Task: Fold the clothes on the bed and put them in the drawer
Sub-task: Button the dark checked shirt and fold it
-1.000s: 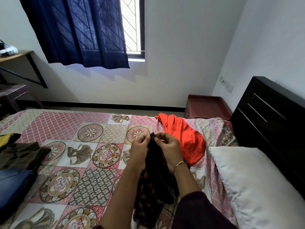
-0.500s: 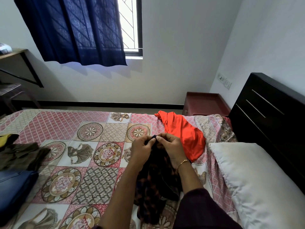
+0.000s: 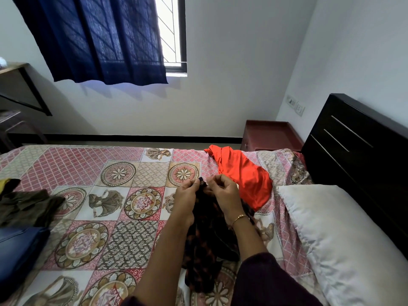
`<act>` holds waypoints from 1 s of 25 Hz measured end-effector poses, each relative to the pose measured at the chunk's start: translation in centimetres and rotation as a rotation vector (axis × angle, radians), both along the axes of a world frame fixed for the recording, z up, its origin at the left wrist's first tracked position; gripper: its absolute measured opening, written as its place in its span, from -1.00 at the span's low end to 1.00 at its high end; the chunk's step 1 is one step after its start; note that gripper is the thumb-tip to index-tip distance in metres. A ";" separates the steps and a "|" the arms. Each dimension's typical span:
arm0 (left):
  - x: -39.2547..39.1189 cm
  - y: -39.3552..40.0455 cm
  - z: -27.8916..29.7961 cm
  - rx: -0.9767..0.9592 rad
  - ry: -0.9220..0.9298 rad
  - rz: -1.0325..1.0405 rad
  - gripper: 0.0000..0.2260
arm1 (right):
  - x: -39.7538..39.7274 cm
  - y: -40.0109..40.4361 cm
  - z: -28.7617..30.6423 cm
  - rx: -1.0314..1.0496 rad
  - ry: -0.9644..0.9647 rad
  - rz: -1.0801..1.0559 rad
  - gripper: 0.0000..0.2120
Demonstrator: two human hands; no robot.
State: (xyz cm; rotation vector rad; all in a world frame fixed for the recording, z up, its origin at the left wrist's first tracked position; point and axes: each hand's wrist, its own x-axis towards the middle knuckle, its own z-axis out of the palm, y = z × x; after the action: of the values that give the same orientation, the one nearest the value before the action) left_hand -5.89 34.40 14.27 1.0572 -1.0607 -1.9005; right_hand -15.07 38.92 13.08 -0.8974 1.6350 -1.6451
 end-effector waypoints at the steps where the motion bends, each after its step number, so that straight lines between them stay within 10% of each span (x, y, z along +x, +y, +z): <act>1: 0.1 -0.3 0.0 0.041 0.045 -0.016 -0.83 | 0.3 0.1 -0.1 -0.016 0.048 -0.016 -0.85; 7: 0.3 -0.8 -0.6 0.171 0.328 -0.169 -0.80 | -0.3 -0.4 1.8 0.033 0.210 0.043 -0.77; 13: -0.4 0.2 -3.5 -0.594 -0.422 -0.144 -0.90 | -1.7 -1.5 4.1 -0.108 -0.295 -0.001 -0.88; 19: -0.9 -1.1 -2.3 -0.244 -0.037 -0.020 -0.79 | -0.3 -1.5 1.9 -0.026 -0.090 0.087 -0.81; 25: -0.4 -1.2 -1.8 -0.083 -0.038 -0.010 -0.78 | -0.2 -1.4 1.0 0.006 0.024 0.133 -0.63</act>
State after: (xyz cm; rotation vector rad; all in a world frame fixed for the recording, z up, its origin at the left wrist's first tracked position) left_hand -6.33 33.24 12.44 1.0466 -1.1583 -1.8343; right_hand -15.25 37.50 14.06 -1.0041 1.5607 -1.5434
